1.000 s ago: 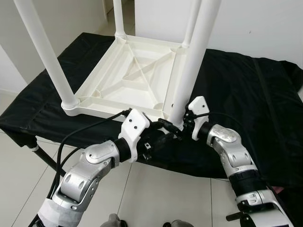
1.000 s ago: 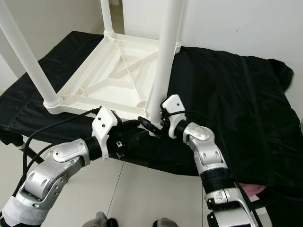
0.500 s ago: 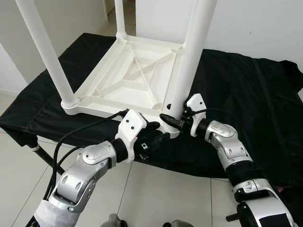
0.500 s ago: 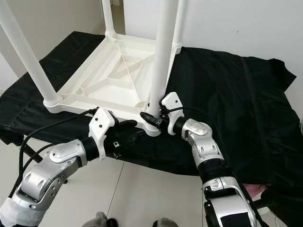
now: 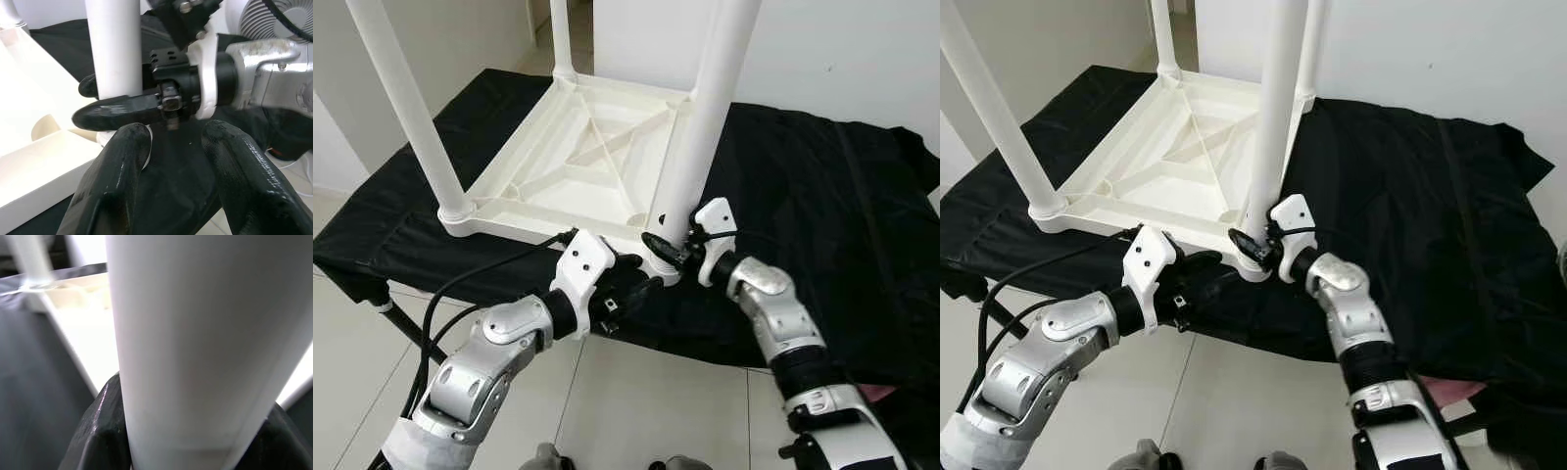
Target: Building children table
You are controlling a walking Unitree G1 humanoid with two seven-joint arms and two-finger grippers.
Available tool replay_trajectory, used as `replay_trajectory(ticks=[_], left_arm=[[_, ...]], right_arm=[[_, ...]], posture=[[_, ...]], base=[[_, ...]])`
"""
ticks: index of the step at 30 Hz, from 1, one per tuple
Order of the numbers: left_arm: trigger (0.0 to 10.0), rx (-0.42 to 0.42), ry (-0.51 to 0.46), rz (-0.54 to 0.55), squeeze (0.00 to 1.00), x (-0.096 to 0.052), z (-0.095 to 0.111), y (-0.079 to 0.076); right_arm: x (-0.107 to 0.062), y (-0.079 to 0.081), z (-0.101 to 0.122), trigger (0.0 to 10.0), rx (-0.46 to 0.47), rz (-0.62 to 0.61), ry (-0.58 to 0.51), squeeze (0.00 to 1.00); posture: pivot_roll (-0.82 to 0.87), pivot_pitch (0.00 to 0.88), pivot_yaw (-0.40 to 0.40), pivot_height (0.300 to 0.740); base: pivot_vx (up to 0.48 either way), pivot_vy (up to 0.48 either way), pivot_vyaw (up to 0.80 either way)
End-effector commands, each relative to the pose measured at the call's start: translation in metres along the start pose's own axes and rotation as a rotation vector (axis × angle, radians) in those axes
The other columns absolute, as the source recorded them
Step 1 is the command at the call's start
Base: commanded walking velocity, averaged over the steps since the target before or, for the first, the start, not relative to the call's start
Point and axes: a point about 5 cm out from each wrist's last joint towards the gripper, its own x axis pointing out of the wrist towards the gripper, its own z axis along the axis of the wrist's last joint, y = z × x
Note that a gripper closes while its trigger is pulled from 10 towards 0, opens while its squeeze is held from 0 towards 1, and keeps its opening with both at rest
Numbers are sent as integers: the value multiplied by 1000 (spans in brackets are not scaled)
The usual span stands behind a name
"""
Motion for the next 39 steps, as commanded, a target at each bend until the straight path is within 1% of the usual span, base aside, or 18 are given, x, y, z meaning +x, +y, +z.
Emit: replay_trajectory(ticks=[1, 2, 4, 6, 7, 10, 13, 18, 23, 24, 27, 31, 32, 34, 36, 37, 38, 39], left_arm=[[10000, -24, 19, 1, 0, 0, -9, -1], [10000, -24, 19, 1, 0, 0, -9, -1], [10000, -43, 45, 29, 0, -1, -22, 1], [10000, -43, 45, 29, 0, -1, -22, 1], [10000, -56, 58, 45, 0, -2, -28, 2], [10000, -61, 67, 62, 0, -3, -33, 4], [10000, -66, 85, 97, 0, -5, -41, 8], [10000, -63, 93, 109, 0, -5, -43, 9], [10000, -58, 92, 116, 0, -6, -44, 10], [10000, -57, 92, 117, 0, -6, -44, 10], [10000, -49, 84, 117, 0, -5, -42, 11], [10000, -41, 77, 114, 0, -5, -43, 11], [10000, -39, 76, 113, 0, -4, -42, 11], [10000, -37, 75, 112, 0, -4, -42, 11], [10000, -34, 71, 107, 0, -4, -40, 11], [10000, -34, 71, 107, 0, -4, -40, 11], [10000, -30, 66, 103, 0, -3, -39, 11], [10000, -30, 66, 103, 0, -3, -39, 11]], right_arm=[[-1, 1, 0, 10000, 22, -86, 10, 0], [-1, 1, 0, 10000, 22, -86, 10, 0], [-5, 6, 3, 10000, 41, -205, -8, 0], [-5, 6, 3, 10000, 41, -205, -8, 0], [-8, 8, 4, 10000, 51, -275, -18, 0], [-11, 10, 3, 10000, 68, -339, -19, 0], [-14, 25, 2, 10000, 110, -465, -22, 0], [-13, 32, 4, 10000, 107, -482, -21, 0], [-17, 24, 5, 10000, 117, -510, -10, 0], [-18, 23, 6, 10000, 127, -504, -18, 1000], [-20, 17, 7, 10000, 144, -380, -33, 1000], [-22, 14, 6, 10000, 147, -320, -23, 1000], [-23, 12, 4, 10000, 141, -262, -15, 0], [-23, 11, 3, 10000, 136, -223, -9, 0], [-23, 6, 1, 10000, 93, -70, 7, 0], [-23, 6, 1, 10000, 93, -70, 7, 0], [-21, 1, 0, 10000, 46, 71, 17, 0], [-21, 1, 0, 10000, 46, 71, 17, 0]], posture=[[-51, 45, -14, 740], [-51, 45, -14, 740], [-53, 39, -12, 740], [-53, 39, -12, 740], [-53, 39, -12, 740], [-53, 39, -12, 740], [-53, 32, -15, 740], [-53, 27, -14, 740], [-56, 24, -13, 740], [-56, 23, -11, 740], [-55, 26, -10, 740], [-55, 27, -9, 740], [-55, 26, -6, 740], [-55, 26, -6, 740], [-59, 28, 1, 740], [-59, 28, 1, 740], [-59, 28, 5, 740], [-59, 28, 5, 740]], base=[[0, 0, 0], [0, 0, 0], [0, 0, 0], [0, 0, 0], [0, 0, 0], [0, 0, 0], [0, 0, 0], [0, 0, 0], [0, 0, 0], [0, 0, 0], [0, 0, 0], [0, 0, 0], [0, 0, 0], [0, 0, 0], [0, 0, 0], [0, 0, 0], [0, 0, 0], [0, 0, 0]])
